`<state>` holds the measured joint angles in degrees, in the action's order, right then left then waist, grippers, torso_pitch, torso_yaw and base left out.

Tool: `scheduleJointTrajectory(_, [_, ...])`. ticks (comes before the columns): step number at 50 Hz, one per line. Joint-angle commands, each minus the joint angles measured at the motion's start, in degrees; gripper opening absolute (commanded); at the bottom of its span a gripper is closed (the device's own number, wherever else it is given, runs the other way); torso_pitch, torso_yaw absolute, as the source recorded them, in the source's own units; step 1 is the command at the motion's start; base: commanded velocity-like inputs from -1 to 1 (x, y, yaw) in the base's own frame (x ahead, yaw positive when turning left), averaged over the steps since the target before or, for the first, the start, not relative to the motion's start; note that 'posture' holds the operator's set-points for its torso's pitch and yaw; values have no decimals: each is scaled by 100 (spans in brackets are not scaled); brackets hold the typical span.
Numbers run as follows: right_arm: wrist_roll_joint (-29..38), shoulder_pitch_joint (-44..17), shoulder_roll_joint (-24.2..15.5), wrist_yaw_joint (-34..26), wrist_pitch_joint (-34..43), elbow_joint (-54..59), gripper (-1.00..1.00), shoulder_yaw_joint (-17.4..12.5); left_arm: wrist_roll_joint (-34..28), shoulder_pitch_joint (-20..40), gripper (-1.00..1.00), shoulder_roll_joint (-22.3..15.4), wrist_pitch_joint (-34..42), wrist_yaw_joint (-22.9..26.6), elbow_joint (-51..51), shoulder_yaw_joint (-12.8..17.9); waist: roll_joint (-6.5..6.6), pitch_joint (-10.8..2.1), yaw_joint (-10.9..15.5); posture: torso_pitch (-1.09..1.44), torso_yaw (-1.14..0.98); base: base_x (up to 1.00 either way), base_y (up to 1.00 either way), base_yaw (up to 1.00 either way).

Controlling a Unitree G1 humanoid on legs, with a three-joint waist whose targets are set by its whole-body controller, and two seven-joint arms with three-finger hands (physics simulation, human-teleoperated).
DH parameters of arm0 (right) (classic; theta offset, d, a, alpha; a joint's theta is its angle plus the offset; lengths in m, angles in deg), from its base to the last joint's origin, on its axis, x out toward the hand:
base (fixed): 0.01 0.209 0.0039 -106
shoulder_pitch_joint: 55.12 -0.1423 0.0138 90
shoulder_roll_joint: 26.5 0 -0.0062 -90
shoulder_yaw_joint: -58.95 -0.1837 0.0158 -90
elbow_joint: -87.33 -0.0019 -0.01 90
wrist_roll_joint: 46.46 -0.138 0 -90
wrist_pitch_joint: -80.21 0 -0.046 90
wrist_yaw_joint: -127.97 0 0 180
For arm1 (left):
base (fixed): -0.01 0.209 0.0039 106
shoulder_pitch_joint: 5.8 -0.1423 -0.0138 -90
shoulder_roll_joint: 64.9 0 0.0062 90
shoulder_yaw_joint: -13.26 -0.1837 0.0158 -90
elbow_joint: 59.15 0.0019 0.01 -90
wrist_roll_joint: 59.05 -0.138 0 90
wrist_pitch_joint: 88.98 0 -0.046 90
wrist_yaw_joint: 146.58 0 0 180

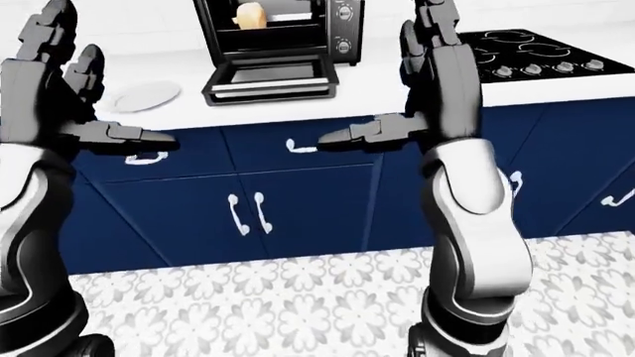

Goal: Pick the bread from the tray and place it on the plate on the counter.

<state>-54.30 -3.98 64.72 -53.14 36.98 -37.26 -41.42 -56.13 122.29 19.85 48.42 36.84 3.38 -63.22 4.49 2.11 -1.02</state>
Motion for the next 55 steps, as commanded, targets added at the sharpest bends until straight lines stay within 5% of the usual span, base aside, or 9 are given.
scheduleJointTrajectory(1, [-50, -81, -65, 32, -119, -16, 100, 13, -41, 79, 100, -54, -127, -53, -20, 87, 2, -130, 16, 0, 0, 20, 40, 0])
scheduleJointTrajectory(17, [-137, 170, -47, 64, -414, 18, 100, -32, 37, -219, 100, -7, -76, -191, -326, 151, -700, -91, 165, 0, 0, 20, 34, 0])
scheduleJointTrajectory(25, [-233, 60, -148, 106, -222, -129, 100, -87, 94, -197, 100, -79, -14, -189, -388, 241, -582, -39, 34, 0, 0, 28, 33, 0])
scheduleJointTrajectory(28, [-303, -37, -235, 98, -82, -203, 100, -110, 129, -224, 100, -151, 23, -206, -462, 338, -313, -3, -32, 0, 0, 30, 33, 0])
scheduleJointTrajectory(30, [-331, -73, -254, 108, -50, -207, 100, -132, 145, -227, 100, -178, 32, -219, -485, 349, 154, -154, -30, 0, 0, 30, 33, 0])
scheduleJointTrajectory(33, [-369, -138, -281, 136, 25, -263, 100, -143, 184, -226, 100, -211, 39, -234, -503, 376, 19, 8, 45, 0, 0, 30, 33, 0])
scheduleJointTrajectory(44, [-473, -413, -474, 127, 168, -224, 100, -216, 292, -103, 100, -369, 19, -276, -557, 425, -710, -50, 173, 0, 0, 30, 31, 0])
scheduleJointTrajectory(51, [-576, -414, -522, 179, 236, -287, 100, -270, 267, -142, 100, -414, -15, -285, -524, 467, -668, -2, 115, 0, 0, 21, 17, 0])
scheduleJointTrajectory(55, [-684, -557, -598, 249, 335, -415, 100, -281, 293, -164, 100, -437, 20, -294, -586, 510, -273, -38, 118, 0, 0, 0, 0, 0])
